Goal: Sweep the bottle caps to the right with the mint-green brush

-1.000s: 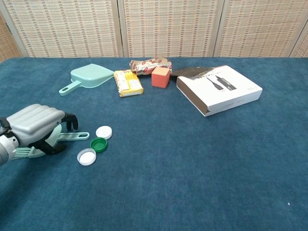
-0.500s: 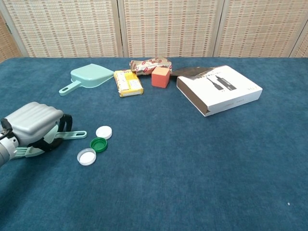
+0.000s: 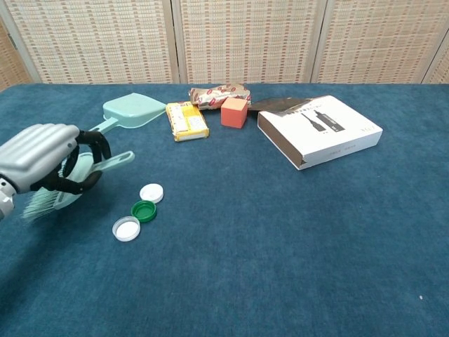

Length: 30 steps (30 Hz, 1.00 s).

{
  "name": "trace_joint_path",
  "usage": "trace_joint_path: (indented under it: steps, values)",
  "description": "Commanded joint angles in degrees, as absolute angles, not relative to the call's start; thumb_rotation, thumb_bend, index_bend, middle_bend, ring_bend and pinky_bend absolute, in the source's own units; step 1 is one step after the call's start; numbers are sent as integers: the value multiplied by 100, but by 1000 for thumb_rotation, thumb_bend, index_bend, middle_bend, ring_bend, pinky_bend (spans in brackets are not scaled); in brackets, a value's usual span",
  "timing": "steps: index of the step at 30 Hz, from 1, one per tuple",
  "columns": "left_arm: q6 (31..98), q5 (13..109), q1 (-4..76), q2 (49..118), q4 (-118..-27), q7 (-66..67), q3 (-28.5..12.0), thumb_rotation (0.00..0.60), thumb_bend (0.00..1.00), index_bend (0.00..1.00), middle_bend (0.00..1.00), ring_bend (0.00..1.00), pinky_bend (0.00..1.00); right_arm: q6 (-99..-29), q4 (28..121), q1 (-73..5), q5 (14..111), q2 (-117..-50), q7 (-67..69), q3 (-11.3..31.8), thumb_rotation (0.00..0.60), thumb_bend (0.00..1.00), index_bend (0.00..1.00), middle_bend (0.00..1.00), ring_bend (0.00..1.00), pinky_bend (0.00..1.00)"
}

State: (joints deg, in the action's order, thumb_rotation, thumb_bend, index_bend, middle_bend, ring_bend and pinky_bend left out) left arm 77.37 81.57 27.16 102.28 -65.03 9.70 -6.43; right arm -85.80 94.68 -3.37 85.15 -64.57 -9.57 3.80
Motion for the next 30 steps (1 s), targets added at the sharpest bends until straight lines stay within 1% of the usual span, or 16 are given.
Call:
trace_joint_path:
  steps: [1,4,10,19,26,30]
  values:
    - [8760,8900,2539,10482,-6008,-1906,-668,600,863,696,834,686,797,-8598,9483,-326,8553,-6455,-958,358,600,148,0,0,0,0]
    - [8926,9142,2527,10583,-5797,-2946,-521,600,868,697,835,683,796,-8638,9502,-305,8619,-6446,-949,327,600,148,0,0,0,0]
    - [9129,9430,2495,10877,-5109,-3682,-275,600,872,698,834,679,795,-8676,9503,-282,8642,-6426,-910,321,600,148,0,0,0,0]
    - [9296,9631,2405,11225,-4289,-3986,-21,600,876,703,838,680,795,-8729,9519,-250,8714,-6404,-879,294,600,148,0,0,0,0]
    - [9239,9680,2442,11433,-3954,-4085,60,600,876,704,839,679,795,-8725,9527,-248,8736,-6405,-886,285,600,148,0,0,0,0]
    - [9163,9711,2530,11536,-3913,-4127,78,600,876,705,839,679,795,-8727,9517,-247,8730,-6404,-877,293,600,149,0,0,0,0]
